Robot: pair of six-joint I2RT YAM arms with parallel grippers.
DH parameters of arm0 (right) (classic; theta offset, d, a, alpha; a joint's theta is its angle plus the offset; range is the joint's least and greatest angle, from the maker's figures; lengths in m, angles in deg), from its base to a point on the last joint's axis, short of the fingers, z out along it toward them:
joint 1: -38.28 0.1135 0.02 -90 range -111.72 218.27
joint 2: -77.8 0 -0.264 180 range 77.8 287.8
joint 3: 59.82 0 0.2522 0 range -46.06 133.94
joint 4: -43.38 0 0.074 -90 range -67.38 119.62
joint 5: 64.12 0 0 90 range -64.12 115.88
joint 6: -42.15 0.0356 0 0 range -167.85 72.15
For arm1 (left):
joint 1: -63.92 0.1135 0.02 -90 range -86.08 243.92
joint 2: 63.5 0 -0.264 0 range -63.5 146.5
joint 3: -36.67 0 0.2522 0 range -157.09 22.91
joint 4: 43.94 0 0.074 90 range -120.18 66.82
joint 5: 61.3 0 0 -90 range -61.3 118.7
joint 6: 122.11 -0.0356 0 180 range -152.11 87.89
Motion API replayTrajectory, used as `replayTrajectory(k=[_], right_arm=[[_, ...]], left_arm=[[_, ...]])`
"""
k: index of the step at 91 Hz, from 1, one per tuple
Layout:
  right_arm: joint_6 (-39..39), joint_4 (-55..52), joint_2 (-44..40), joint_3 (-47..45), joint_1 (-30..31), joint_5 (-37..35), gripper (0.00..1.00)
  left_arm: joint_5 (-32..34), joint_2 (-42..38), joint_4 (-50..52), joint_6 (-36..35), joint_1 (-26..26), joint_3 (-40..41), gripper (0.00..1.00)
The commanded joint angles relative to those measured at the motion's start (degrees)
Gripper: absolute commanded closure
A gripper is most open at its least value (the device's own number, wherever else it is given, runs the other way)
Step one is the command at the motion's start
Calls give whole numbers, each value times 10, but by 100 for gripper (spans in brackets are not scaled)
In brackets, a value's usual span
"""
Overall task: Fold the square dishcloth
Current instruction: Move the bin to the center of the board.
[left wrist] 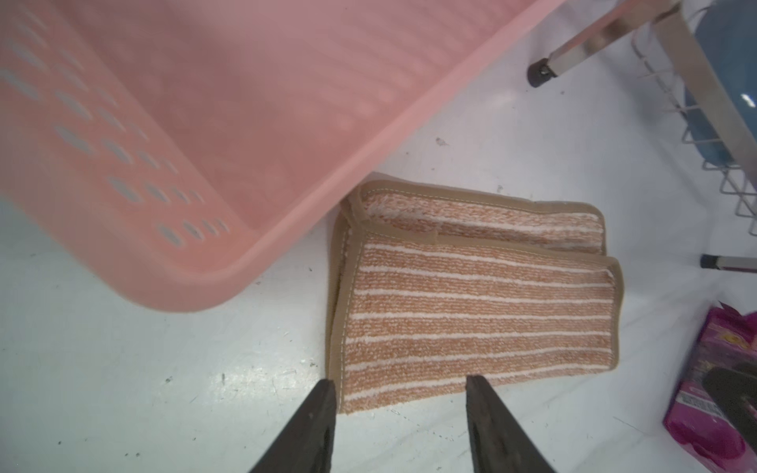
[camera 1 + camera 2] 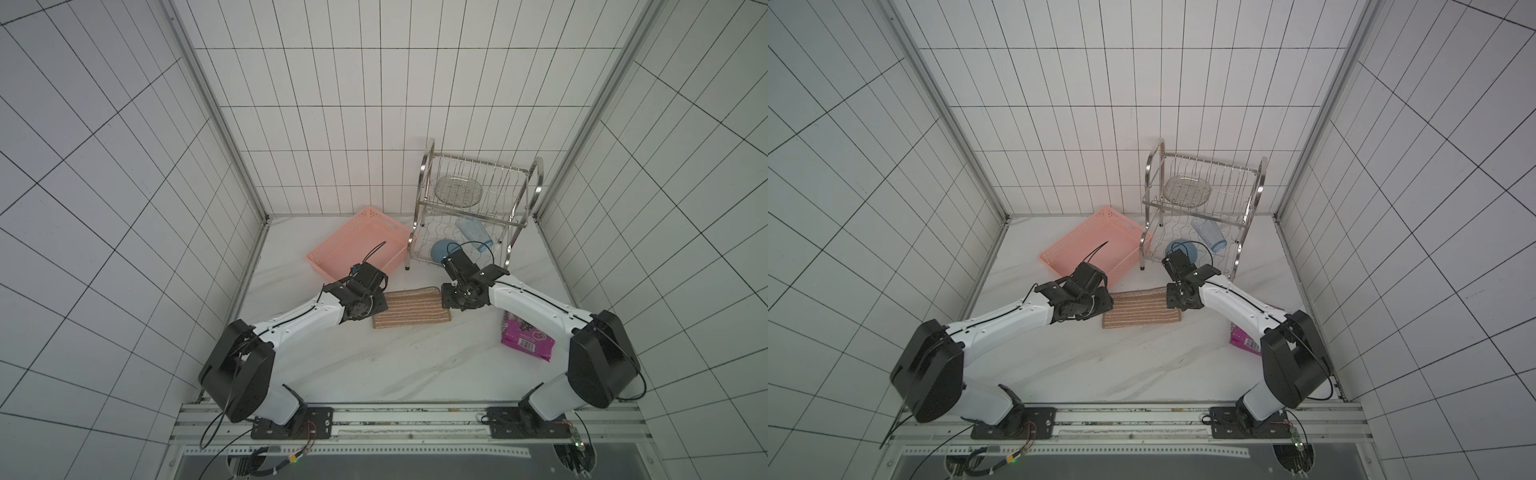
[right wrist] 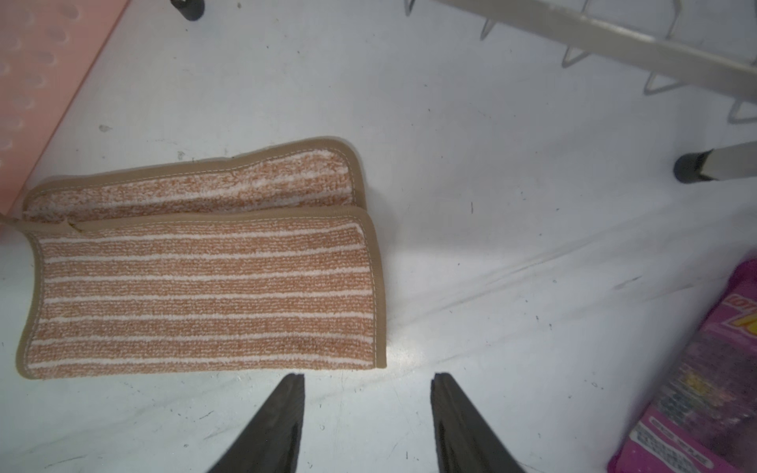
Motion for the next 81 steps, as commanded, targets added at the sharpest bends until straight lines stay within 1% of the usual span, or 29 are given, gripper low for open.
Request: replayTrajectory(k=[1, 7, 19, 31, 48, 66, 81], right_arm=[[28, 27, -17, -23, -15, 29, 46], [34, 35, -21, -35, -21, 33, 46], [39, 40, -27, -51, -24, 28, 46], [51, 48, -32, -68, -26, 24, 46], [56, 70, -22, -77, -28, 45, 42], [52, 90, 1, -75, -37, 55, 41], [52, 120, 24, -75, -54, 93, 41]], left_arm=[[43, 36, 4, -45, 8, -23, 46], [44, 58, -2, -66, 17, -43, 46], [19, 90, -24, -92, 31, -84, 46], [9, 125, -26, -94, 43, -116, 46], [-3, 167, -38, -95, 83, -141, 46], [-16, 181, -37, -102, 91, -166, 47], [-47, 153, -38, -88, 84, -135, 47]])
